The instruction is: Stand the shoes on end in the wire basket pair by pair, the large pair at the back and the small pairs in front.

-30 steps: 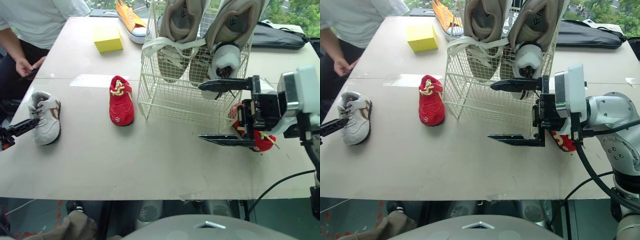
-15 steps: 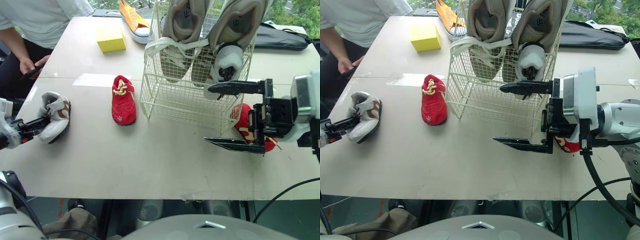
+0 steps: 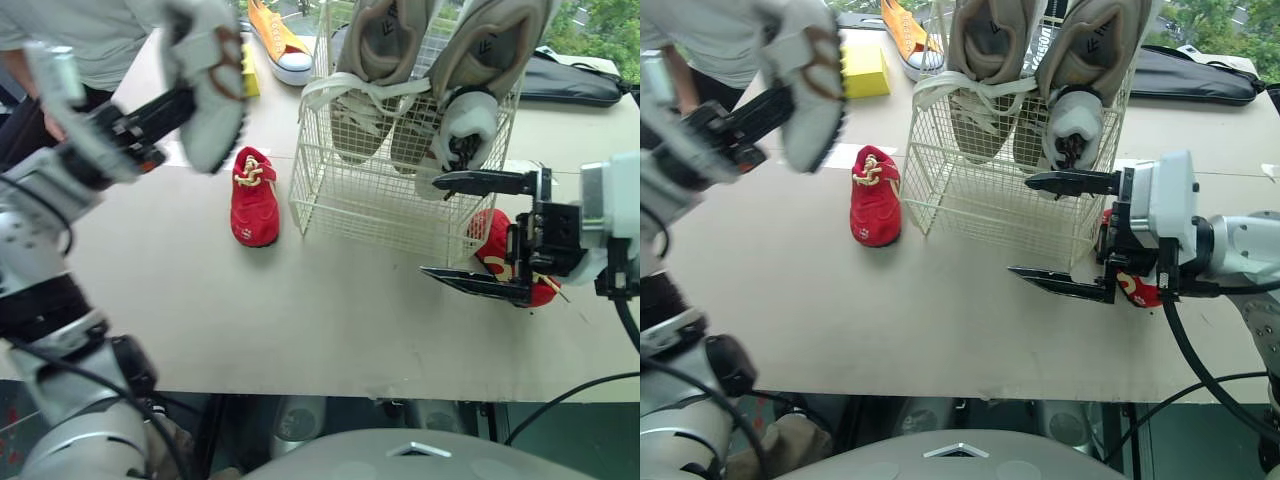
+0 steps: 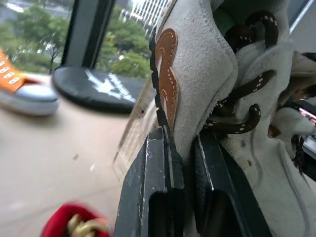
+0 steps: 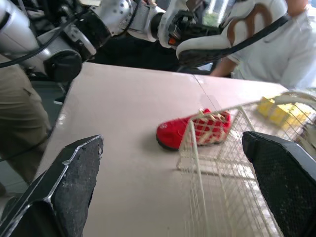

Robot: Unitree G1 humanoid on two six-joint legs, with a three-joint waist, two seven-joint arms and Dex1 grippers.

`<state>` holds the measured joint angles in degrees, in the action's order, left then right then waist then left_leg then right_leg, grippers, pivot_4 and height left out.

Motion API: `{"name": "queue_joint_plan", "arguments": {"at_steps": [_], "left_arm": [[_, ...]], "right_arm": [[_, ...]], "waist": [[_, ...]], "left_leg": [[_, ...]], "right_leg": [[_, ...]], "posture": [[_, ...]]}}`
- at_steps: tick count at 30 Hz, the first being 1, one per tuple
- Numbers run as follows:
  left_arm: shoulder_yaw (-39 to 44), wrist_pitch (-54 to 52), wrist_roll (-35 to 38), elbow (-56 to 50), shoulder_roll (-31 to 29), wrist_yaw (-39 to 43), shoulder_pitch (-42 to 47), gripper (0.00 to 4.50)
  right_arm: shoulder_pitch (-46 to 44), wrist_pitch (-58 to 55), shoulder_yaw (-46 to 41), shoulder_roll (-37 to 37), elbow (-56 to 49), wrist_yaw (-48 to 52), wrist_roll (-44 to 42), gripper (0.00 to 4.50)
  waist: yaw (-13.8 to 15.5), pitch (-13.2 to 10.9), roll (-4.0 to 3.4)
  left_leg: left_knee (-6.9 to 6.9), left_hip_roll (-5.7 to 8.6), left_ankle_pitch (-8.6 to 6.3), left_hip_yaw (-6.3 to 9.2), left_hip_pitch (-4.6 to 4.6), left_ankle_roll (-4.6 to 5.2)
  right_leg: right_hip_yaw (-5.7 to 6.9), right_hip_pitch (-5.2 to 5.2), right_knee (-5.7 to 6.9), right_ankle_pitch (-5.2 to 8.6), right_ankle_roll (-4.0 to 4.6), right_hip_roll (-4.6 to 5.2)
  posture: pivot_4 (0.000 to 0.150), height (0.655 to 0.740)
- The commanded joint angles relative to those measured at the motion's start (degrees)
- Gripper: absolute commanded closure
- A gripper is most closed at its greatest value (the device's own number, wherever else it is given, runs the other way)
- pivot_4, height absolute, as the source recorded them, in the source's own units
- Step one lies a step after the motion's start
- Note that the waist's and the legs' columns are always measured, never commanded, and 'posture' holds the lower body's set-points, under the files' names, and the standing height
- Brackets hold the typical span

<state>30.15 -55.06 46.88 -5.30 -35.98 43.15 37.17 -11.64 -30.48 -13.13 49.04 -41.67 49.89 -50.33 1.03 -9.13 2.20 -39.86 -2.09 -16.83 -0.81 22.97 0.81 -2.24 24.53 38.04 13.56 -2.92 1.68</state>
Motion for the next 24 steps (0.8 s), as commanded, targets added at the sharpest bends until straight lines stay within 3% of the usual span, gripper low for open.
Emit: {"name": "queue_joint_plan", "arguments": {"at_steps": [1,5,10,14,18,24], "left_arm": [[-6.4,12.3,-5.0,-7.6,4.8,-3.6,2.3,4.48],[-16.2,28.1,-15.5,-9.1,14.9,-9.3,3.7,4.48],[-24.3,52.4,-31.0,0.4,22.5,-14.2,5.4,4.48],[-26.9,67.6,-37.8,9.0,24.0,-14.7,4.9,4.48],[-29.6,82.6,-47.3,20.4,24.8,-20.3,3.5,4.48],[-30.5,94.1,-53.6,29.0,25.5,-27.7,-0.4,4.48]], "right_arm": [[3.9,2.2,-6.6,-0.9,-1.4,-3.2,1.8,0.0],[8.8,2.1,-11.6,-2.1,-4.2,-7.0,1.7,0.0],[14.5,1.5,-17.5,-3.7,-8.9,-12.0,-0.1,0.0],[17.6,1.0,-20.6,-3.7,-10.5,-14.3,-2.0,0.0],[22.7,0.4,-23.9,-3.9,-12.6,-16.1,-3.1,0.0],[26.0,1.2,-25.2,-4.0,-14.0,-17.9,-4.3,0.0]], "waist": [[-0.4,0.0,-0.02],[-0.4,0.0,-0.16],[0.0,0.0,-0.17],[-0.1,0.0,-0.17],[0.4,0.1,-0.19],[0.2,0.1,-0.2]], "left_leg": [[0.01,0.01,0.0,-0.04,-0.03,0.0],[0.02,0.01,0.0,-0.16,-0.17,0.0],[0.0,0.03,0.0,-0.27,-0.13,0.0],[-0.13,0.06,-0.02,-0.33,-0.12,0.04],[-0.24,0.06,-0.08,-0.27,-0.24,0.14],[-0.32,0.06,-0.13,-0.31,-0.67,0.22]], "right_leg": [[-0.06,0.0,0.01,0.0,0.0,-0.08],[-0.26,0.0,0.04,0.0,0.01,-0.42],[-0.3,-0.04,-0.01,-0.02,0.03,-0.65],[-0.3,-0.15,-0.08,-0.02,0.02,-0.64],[-0.17,-0.43,-0.18,-0.02,0.01,-0.64],[-0.21,-0.96,-0.29,-0.04,-0.02,-0.63]], "posture": [[0.15,0.74],[0.15,0.74],[0.15,0.74],[0.15,0.74],[0.15,0.74],[0.15,0.74]]}}
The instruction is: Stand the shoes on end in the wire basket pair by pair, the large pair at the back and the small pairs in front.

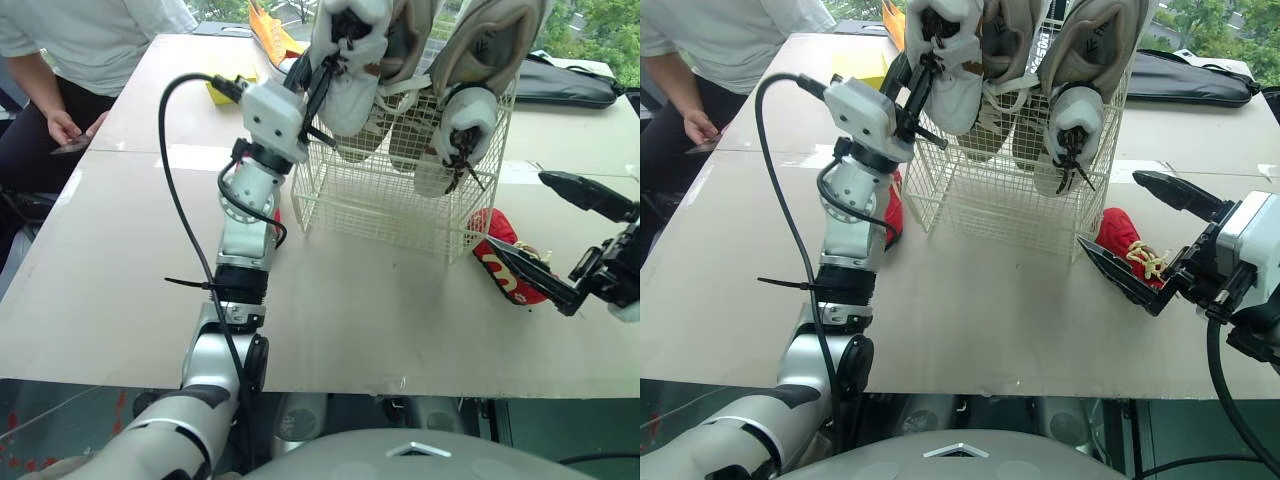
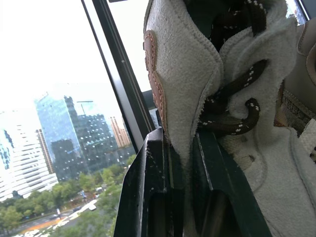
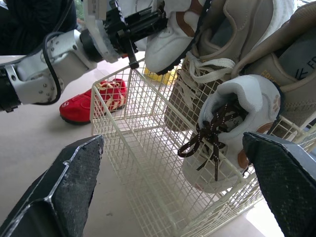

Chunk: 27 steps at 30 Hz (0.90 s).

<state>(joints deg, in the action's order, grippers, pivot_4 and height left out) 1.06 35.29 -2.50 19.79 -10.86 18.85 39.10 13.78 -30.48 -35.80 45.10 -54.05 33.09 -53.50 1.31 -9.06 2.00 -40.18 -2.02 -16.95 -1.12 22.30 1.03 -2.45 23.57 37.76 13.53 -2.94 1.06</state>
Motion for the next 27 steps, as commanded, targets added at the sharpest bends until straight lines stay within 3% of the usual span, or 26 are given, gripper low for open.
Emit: {"name": "queue_joint_plan", "arguments": {"at_steps": [1,8,13,16,21,27], "left_arm": [[-1.9,5.5,-5.1,5.2,0.7,-4.4,-3.1,4.48],[-4.6,12.3,-13.5,12.6,1.2,-13.5,-3.6,4.48],[-5.3,12.5,-12.2,14.7,2.0,-13.4,-3.0,4.48],[-6.3,9.0,0.3,15.3,3.3,-0.6,-5.3,4.48],[-5.6,1.0,11.2,11.7,2.9,10.1,-7.2,4.48],[-5.3,-2.5,13.1,9.5,0.7,14.3,-8.5,4.48]], "right_arm": [[0.8,1.3,-2.4,-0.1,-1.7,-1.2,-1.1,0.0],[1.8,1.7,-2.5,0.3,-2.3,-2.2,-1.6,0.0],[3.3,1.9,-3.2,0.5,-2.7,-2.1,-2.0,0.0],[3.5,2.1,-2.9,0.6,-2.8,-2.3,-1.7,0.0],[3.5,2.3,-2.2,0.5,-2.7,-2.4,-1.2,0.0],[3.2,2.5,-0.7,0.2,-2.9,-2.8,-0.7,0.0]], "waist": [[0.0,0.0,-0.01],[0.4,0.4,-0.44],[0.9,0.6,-0.62],[1.0,0.9,-0.85],[0.9,1.4,-1.33],[0.8,1.8,-1.62]], "left_leg": [[0.0,0.0,-0.01,-0.02,-0.17,0.01],[0.01,0.02,-0.03,-0.05,-0.54,0.04],[0.01,0.04,-0.04,-0.05,-0.58,0.06],[0.01,0.05,-0.04,-0.05,-0.57,0.06],[0.01,0.06,-0.09,-0.05,-0.7,0.14],[0.01,0.07,-0.13,-0.05,-0.7,0.21]], "right_leg": [[-0.03,-0.13,0.0,0.0,0.0,0.0],[-0.03,-0.54,-0.07,0.01,-0.01,0.01],[-0.03,-0.61,-0.11,0.02,-0.01,0.02],[-0.03,-0.62,-0.15,0.02,-0.01,0.02],[-0.02,-0.81,-0.25,0.05,0.0,0.03],[-0.04,-0.84,-0.38,0.1,0.06,0.0]], "posture": [[0.15,0.74],[0.15,0.74],[0.15,0.74],[0.15,0.74],[0.15,0.74],[0.15,0.74]]}}
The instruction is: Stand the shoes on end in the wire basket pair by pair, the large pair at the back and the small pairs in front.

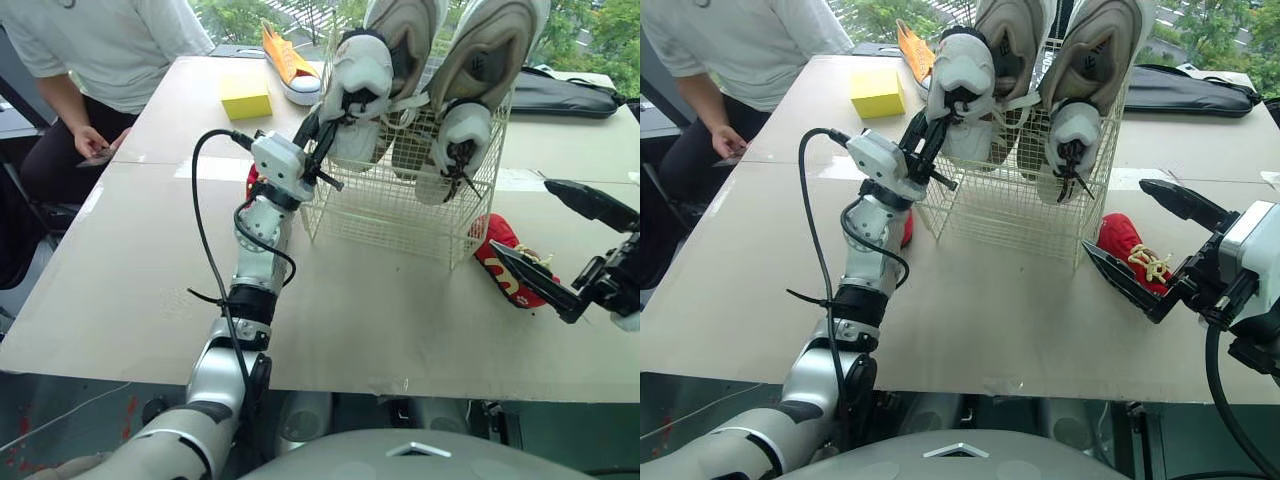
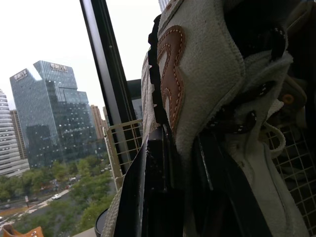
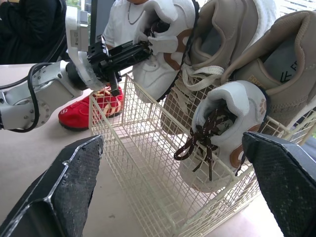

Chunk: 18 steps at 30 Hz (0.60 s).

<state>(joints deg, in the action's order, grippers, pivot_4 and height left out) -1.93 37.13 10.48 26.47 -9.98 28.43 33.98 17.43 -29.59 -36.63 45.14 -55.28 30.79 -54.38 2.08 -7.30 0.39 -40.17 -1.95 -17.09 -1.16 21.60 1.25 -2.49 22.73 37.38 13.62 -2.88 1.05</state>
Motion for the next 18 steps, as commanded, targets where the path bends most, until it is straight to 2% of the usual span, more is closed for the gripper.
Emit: {"name": "queue_joint_plan", "arguments": {"at_steps": [1,2,4,6,9,10,18], "left_arm": [[-2.5,-5.4,0.9,2.3,-0.6,6.1,-3.9,4.48],[-2.3,-6.7,2.3,1.1,-0.9,7.5,-4.5,4.48],[-1.7,-10.0,4.4,-1.7,-1.3,8.3,-5.7,3.5],[-0.3,-13.9,6.3,-6.4,-2.1,7.4,-7.5,2.79],[1.0,-20.0,10.2,-14.7,-4.3,8.3,-11.2,1.35],[1.2,-21.8,10.7,-17.3,-5.2,8.5,-12.4,1.0],[6.4,-39.5,18.0,-34.5,-13.3,6.4,-19.0,1.0]], "right_arm": [[-0.5,1.6,0.3,0.1,-1.7,-0.5,0.3,0.0],[-0.5,1.7,0.5,0.1,-1.6,-0.4,0.5,0.0],[-0.5,1.9,0.6,0.1,-1.6,-0.4,0.5,0.0],[-0.3,2.0,0.5,0.1,-1.6,-0.1,0.3,0.0],[0.5,2.3,0.2,0.0,-1.4,0.8,0.3,0.0],[0.7,2.5,0.0,0.0,-1.2,1.2,0.4,0.0],[0.4,2.9,1.8,1.1,1.3,5.3,1.5,0.0]], "waist": [[0.0,0.0,-0.02],[-0.1,0.1,-0.04],[-0.2,0.1,-0.13],[-0.1,0.2,-0.26],[-0.1,0.1,-0.14],[-0.2,0.1,-0.12],[-1.4,-0.3,0.19]], "left_leg": [[0.0,0.0,-0.01,0.0,0.0,0.01],[0.01,-0.01,-0.02,0.01,0.0,0.03],[0.01,-0.02,-0.04,0.01,0.01,0.06],[0.02,-0.04,-0.07,-0.01,0.03,0.11],[0.03,-0.1,-0.07,0.0,0.05,0.12],[0.03,-0.13,-0.07,0.01,0.05,0.12],[0.15,-0.27,-0.08,0.13,0.06,0.11]], "right_leg": [[0.0,0.0,-0.01,0.0,0.0,-0.01],[0.01,0.0,-0.03,0.02,0.02,-0.01],[0.0,0.0,-0.09,0.02,0.02,-0.02],[0.0,0.0,-0.19,0.02,0.02,-0.02],[0.01,-0.01,-0.24,0.03,0.06,-0.01],[0.01,-0.01,-0.24,0.08,0.14,-0.02],[0.0,0.08,-0.27,0.1,0.17,-0.07]], "posture": [[0.15,0.74],[0.15,0.74],[0.15,0.74],[0.15,0.74],[0.15,0.74],[0.15,0.74],[0.15,0.74]]}}
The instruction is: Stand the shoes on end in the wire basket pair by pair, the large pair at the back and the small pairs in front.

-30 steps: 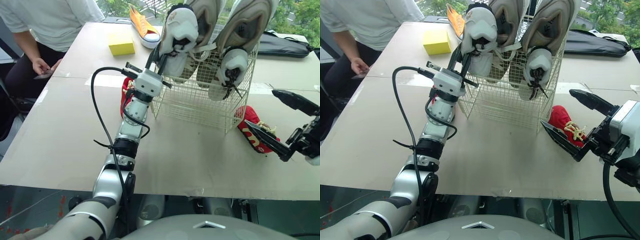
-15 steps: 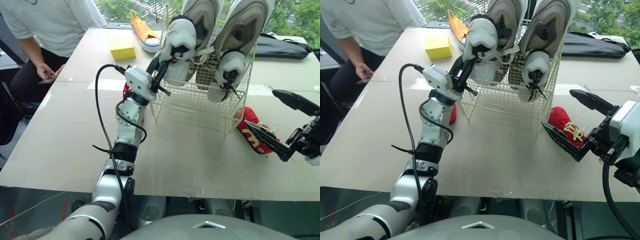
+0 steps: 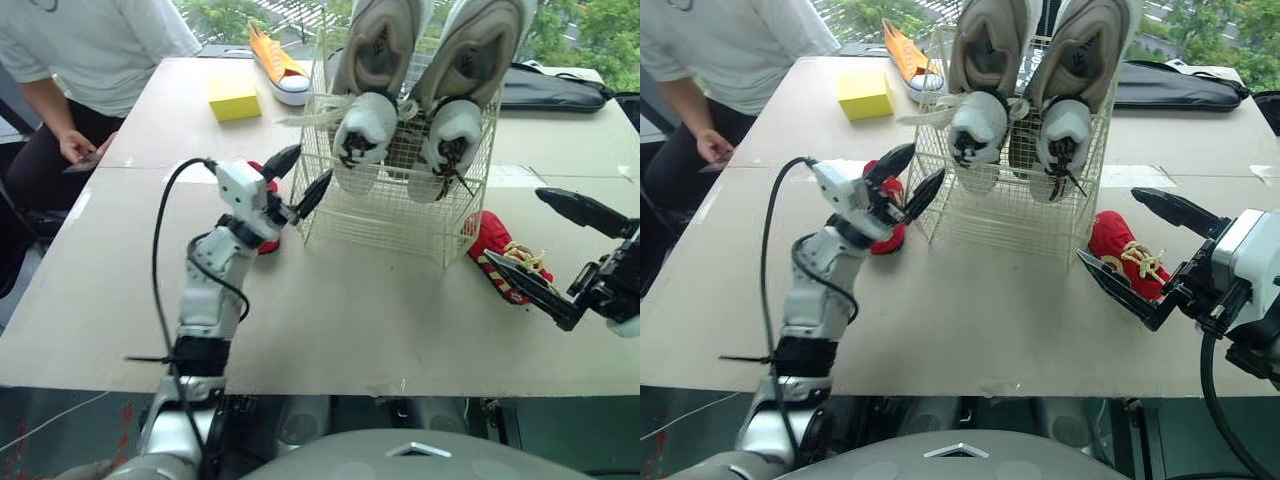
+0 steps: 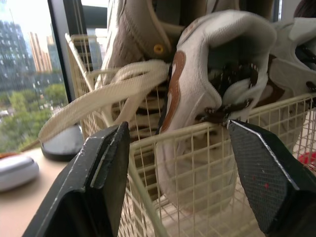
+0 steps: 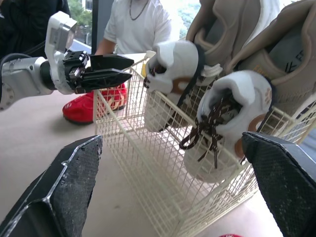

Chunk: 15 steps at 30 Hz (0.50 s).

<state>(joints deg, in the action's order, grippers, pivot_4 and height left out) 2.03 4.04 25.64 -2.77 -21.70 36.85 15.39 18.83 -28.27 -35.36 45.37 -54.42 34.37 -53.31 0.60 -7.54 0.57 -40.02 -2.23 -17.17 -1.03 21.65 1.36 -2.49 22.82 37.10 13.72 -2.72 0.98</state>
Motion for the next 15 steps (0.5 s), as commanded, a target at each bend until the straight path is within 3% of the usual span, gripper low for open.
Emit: {"name": "queue_joint_plan", "arguments": {"at_steps": [1,5,10,15], "left_arm": [[3.4,-8.2,3.3,-6.5,-2.1,-3.1,-0.4,1.0],[6.3,-16.7,6.2,-12.0,-5.2,-5.4,-1.3,1.0],[10.4,-32.9,27.2,-22.5,-15.1,5.5,-3.3,1.0],[11.2,-43.1,37.4,-26.6,-25.0,12.6,-2.0,1.0]], "right_arm": [[-1.6,1.6,1.0,1.1,0.9,2.1,0.5,0.0],[-2.6,1.5,2.0,1.3,2.3,3.6,1.2,0.0],[3.5,-2.4,-1.0,2.0,5.3,4.9,2.3,0.0],[10.2,-5.3,-3.1,1.1,6.4,2.4,7.3,0.0]], "waist": [[0.0,-0.1,0.03],[0.2,-0.6,0.27],[0.3,-0.8,0.62],[0.2,-0.9,0.47]], "left_leg": [[0.01,0.02,0.0,0.02,0.02,0.0],[0.03,0.04,0.0,0.04,0.19,0.0],[0.58,0.01,0.0,0.0,0.23,-0.01],[0.81,0.02,0.0,-0.05,0.33,-0.01]], "right_leg": [[0.01,0.03,-0.01,0.0,0.0,0.0],[-0.01,0.23,-0.02,-0.01,-0.01,0.01],[-0.09,0.44,-0.28,-0.12,-0.2,0.09],[-0.13,0.65,-0.28,-0.03,-0.32,0.12]], "posture": [[0.15,0.74],[0.15,0.74],[0.15,0.74],[0.15,0.74]]}}
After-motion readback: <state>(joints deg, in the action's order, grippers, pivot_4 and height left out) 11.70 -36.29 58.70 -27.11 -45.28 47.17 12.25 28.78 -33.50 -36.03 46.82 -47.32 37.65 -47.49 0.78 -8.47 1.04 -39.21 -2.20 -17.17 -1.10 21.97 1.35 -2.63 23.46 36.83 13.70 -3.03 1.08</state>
